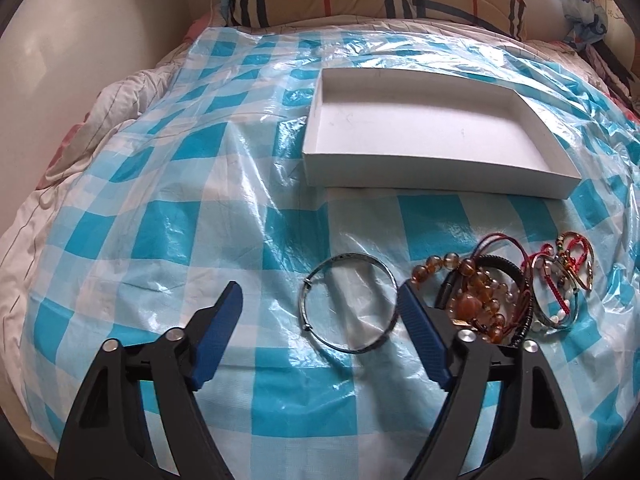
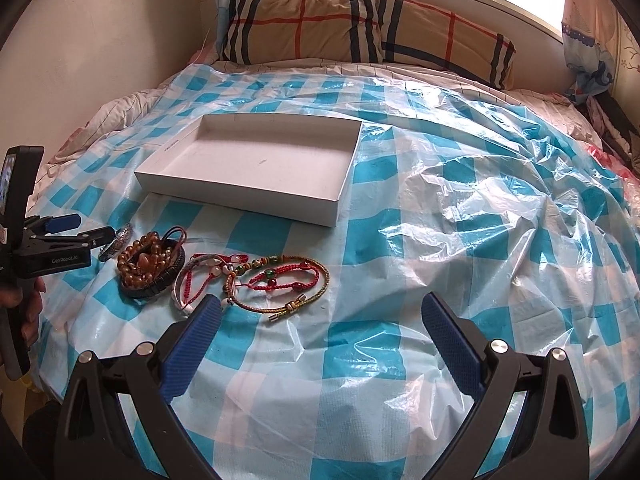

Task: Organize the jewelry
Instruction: 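Move both tools down toward the bracelet pile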

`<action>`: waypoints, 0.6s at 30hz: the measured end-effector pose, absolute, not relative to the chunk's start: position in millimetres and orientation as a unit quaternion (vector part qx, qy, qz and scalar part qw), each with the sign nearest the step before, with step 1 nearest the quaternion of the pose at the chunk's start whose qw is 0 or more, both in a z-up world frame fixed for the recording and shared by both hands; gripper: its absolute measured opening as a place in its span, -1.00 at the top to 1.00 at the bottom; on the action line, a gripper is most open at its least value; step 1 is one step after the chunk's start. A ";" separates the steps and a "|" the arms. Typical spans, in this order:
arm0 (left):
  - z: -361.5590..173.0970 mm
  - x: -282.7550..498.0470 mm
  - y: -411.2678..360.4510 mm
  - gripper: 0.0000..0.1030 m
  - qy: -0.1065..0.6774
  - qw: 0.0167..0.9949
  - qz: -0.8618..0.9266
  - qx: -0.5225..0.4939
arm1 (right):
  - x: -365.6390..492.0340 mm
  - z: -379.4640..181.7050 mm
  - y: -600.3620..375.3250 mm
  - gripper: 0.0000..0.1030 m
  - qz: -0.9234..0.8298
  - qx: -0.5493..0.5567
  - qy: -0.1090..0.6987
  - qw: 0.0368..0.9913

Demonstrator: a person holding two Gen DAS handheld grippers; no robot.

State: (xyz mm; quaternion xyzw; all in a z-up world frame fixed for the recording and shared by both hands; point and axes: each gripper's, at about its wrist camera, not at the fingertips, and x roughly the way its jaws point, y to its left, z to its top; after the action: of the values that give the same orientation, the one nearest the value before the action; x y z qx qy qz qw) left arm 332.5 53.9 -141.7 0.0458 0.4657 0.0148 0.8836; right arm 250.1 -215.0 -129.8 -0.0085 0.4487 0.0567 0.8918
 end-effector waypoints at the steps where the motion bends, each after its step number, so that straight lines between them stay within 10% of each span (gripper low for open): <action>1: -142.7 330.6 51.4 -0.16 0.471 0.881 0.002 0.044 | 251.3 -131.2 -215.5 -0.87 0.056 -0.009 0.450 0.891; 14: -145.1 328.0 36.2 -0.04 0.472 0.877 -0.051 0.071 | 267.9 -150.3 -224.3 -0.87 0.068 0.015 0.468 0.881; 18: -155.3 324.4 33.0 0.70 0.485 0.870 -0.062 0.067 | 268.1 -155.0 -222.9 -0.84 0.079 0.022 0.472 0.878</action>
State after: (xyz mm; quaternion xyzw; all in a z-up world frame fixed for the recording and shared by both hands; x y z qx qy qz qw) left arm 324.4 33.0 -155.3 0.0668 0.4845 -0.0617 0.8700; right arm 268.1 -222.9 -155.0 0.0221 0.4720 0.0791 0.8778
